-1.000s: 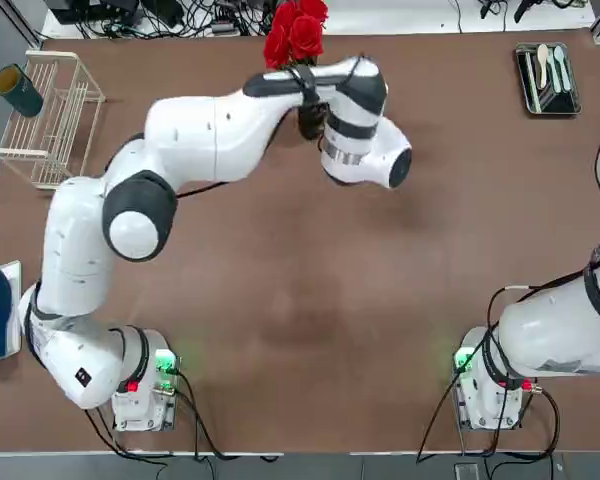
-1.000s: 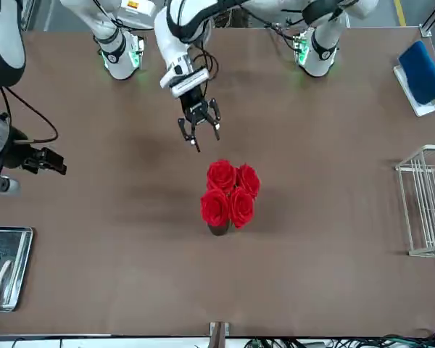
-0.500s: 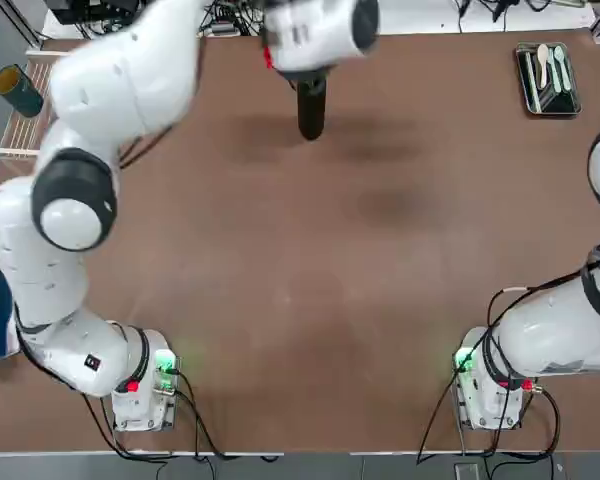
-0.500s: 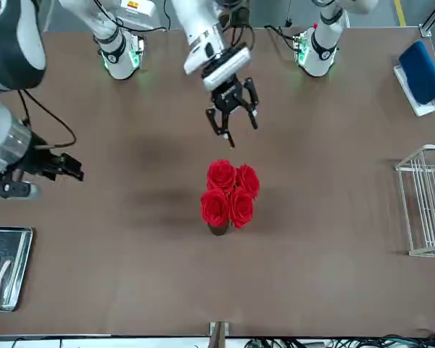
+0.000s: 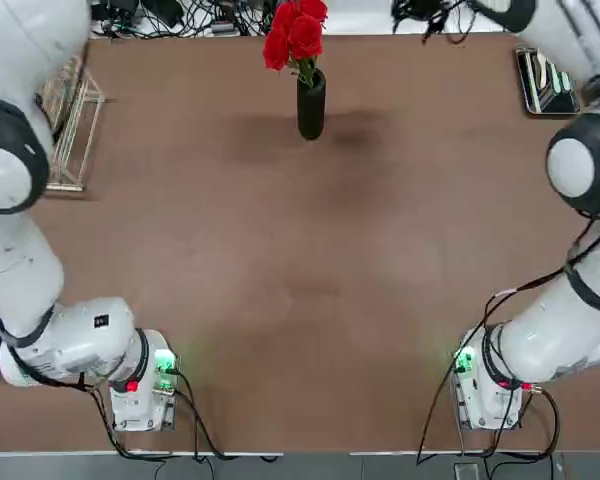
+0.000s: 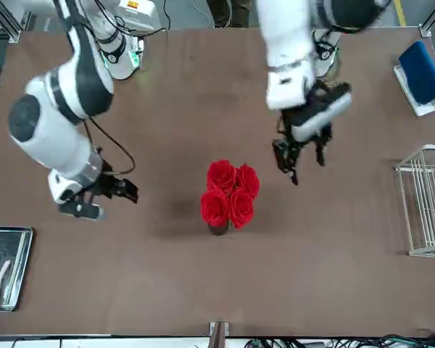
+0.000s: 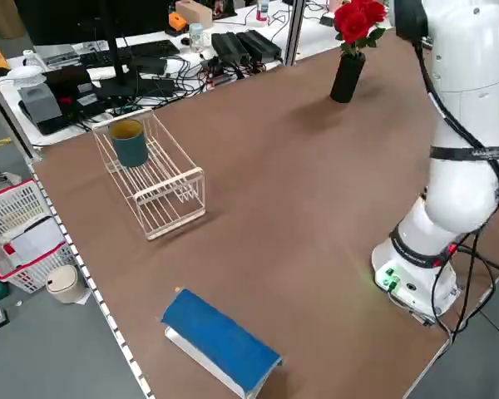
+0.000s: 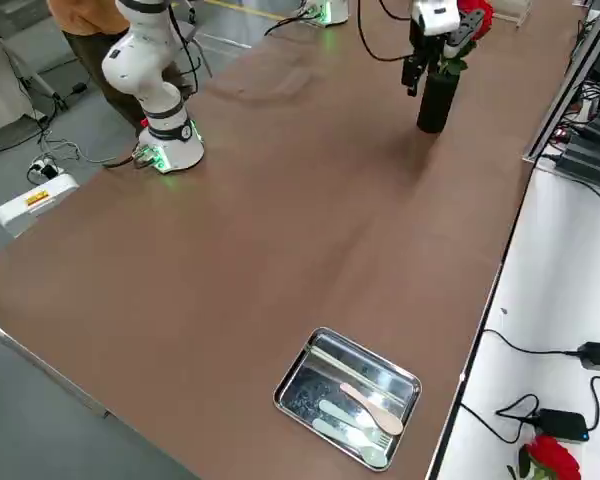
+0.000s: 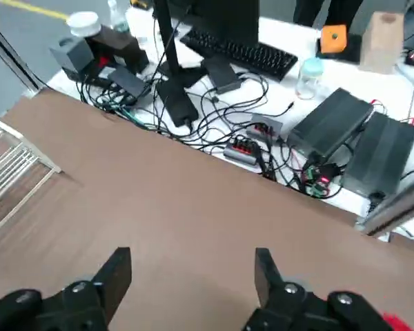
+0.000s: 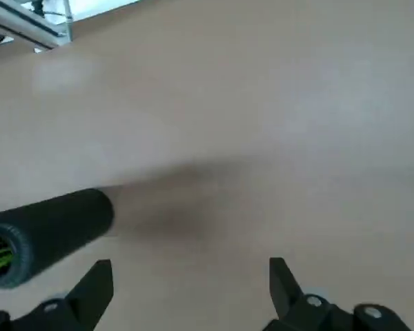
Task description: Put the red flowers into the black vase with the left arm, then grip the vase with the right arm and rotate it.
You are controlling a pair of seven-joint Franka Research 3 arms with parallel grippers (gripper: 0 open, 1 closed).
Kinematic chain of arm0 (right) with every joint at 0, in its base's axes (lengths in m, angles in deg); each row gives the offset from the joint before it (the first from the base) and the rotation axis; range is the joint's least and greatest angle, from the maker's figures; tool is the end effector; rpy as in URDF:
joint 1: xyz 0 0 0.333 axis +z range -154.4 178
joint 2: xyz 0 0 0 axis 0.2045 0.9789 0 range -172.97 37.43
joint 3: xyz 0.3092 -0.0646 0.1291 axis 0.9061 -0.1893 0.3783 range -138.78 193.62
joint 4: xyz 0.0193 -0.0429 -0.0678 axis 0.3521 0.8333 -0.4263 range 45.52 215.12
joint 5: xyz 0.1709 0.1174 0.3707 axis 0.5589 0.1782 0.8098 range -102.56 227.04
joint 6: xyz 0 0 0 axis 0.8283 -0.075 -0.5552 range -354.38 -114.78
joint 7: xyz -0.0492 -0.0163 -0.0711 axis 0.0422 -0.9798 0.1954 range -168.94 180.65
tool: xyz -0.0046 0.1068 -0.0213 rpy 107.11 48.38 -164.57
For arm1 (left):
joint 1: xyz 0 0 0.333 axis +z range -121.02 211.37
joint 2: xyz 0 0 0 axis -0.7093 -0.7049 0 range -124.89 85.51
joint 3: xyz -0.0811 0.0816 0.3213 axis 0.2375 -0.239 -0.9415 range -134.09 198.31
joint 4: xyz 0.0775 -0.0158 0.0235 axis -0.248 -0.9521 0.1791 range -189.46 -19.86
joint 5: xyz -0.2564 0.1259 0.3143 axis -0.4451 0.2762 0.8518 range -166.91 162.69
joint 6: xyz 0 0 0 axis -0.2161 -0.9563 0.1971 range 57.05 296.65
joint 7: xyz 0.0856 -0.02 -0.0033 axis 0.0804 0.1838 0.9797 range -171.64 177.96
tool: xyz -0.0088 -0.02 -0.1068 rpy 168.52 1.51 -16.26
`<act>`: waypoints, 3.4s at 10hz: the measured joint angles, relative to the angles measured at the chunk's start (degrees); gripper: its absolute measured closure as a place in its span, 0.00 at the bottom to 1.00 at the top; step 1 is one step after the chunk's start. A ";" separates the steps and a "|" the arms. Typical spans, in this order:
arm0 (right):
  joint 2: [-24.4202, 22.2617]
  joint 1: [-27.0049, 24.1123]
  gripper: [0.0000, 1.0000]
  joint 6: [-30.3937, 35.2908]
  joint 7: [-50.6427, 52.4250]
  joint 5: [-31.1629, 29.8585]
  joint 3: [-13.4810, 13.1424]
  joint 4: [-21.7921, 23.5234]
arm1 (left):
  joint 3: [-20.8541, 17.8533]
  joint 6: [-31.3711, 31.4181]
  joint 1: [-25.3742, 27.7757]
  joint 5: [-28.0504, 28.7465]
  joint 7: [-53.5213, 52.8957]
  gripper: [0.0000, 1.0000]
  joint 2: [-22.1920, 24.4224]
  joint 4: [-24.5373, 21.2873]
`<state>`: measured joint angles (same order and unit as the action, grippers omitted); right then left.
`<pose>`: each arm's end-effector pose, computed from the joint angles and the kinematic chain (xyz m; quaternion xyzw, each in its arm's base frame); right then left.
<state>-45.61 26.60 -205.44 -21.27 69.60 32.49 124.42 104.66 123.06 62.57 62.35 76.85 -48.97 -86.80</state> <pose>0.6867 0.2461 0.4755 -0.9904 0.0910 -0.0348 0.0980 0.6089 -0.3374 0.6585 -0.9243 -0.2107 -0.3037 0.0957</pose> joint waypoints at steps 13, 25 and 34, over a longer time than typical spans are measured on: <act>12.71 9.60 0.00 -18.64 -6.49 3.63 4.79 -1.29 | -20.25 -4.37 13.88 -46.32 -38.30 0.00 10.35 0.02; 14.82 10.21 0.32 -21.95 -6.50 4.16 5.66 -1.86 | -67.99 -11.43 -18.13 -66.27 -68.30 0.00 26.53 -8.05; 15.34 10.55 0.74 -21.76 -6.19 3.99 5.69 -1.94 | -71.57 -8.48 -18.81 -66.23 -71.17 0.00 24.65 -10.26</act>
<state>-30.26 37.15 -227.19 -27.45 73.59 38.18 122.47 33.09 114.58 43.75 -3.87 5.67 -24.32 -97.06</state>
